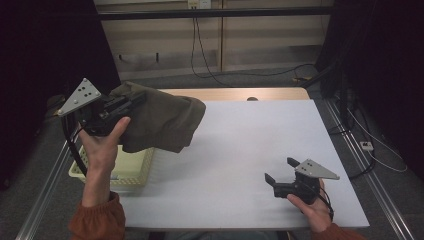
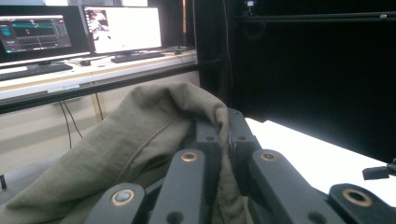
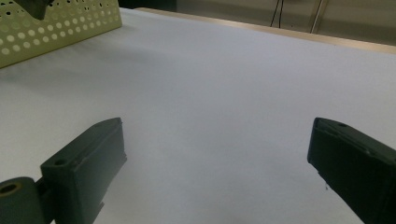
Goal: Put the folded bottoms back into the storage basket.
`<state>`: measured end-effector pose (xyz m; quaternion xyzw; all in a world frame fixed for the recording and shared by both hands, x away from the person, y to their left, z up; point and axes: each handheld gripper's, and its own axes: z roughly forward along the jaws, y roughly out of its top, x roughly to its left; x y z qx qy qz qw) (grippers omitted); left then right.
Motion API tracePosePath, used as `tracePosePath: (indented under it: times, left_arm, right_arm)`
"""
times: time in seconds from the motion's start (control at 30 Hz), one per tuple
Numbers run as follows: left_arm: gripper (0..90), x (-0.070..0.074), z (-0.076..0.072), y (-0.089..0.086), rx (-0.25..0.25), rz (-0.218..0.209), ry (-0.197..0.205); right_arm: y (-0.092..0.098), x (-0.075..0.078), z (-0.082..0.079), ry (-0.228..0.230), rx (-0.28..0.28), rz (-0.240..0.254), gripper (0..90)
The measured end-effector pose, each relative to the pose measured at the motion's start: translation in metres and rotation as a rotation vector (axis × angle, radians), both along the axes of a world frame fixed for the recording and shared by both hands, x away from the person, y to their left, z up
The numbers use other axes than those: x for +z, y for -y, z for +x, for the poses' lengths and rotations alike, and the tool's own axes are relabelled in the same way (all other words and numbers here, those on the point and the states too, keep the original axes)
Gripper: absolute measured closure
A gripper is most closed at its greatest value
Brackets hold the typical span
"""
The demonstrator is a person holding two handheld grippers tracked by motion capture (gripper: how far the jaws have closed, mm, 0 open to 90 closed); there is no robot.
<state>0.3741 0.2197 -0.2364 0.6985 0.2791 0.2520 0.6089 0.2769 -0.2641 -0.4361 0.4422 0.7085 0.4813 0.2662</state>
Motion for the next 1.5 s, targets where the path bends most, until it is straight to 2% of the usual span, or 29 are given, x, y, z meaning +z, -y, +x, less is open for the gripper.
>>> tracePosePath:
  times: [0.6, 0.7, 0.83, 1.03, 1.17, 1.5]
  left_arm:
    - [86.8, 0.009, -0.009, -0.027, 0.035, -0.026, 0.017]
    - [86.8, 0.012, -0.012, -0.030, 0.040, -0.005, 0.025]
    - [86.8, 0.015, -0.015, -0.036, 0.046, -0.010, 0.034]
    - [86.8, 0.016, -0.018, -0.045, 0.066, -0.016, 0.033]
    - [86.8, 0.017, -0.021, -0.049, 0.089, 0.001, 0.038]
    - [86.8, 0.016, -0.020, -0.068, 0.118, -0.007, 0.020]
  right_arm:
    - [0.000, 0.000, 0.000, 0.000, 0.005, -0.003, 4.2]
    - [0.000, 0.000, 0.000, -0.001, 0.004, -0.002, 4.2]
    - [0.000, 0.000, 0.000, 0.000, 0.006, -0.003, 4.2]
    - [-0.001, 0.000, 0.000, 0.001, 0.006, -0.006, 4.2]
    - [-0.001, 0.000, 0.000, 0.001, 0.005, -0.007, 4.2]
    - [-0.001, 0.000, -0.001, 0.000, 0.007, -0.008, 4.2]
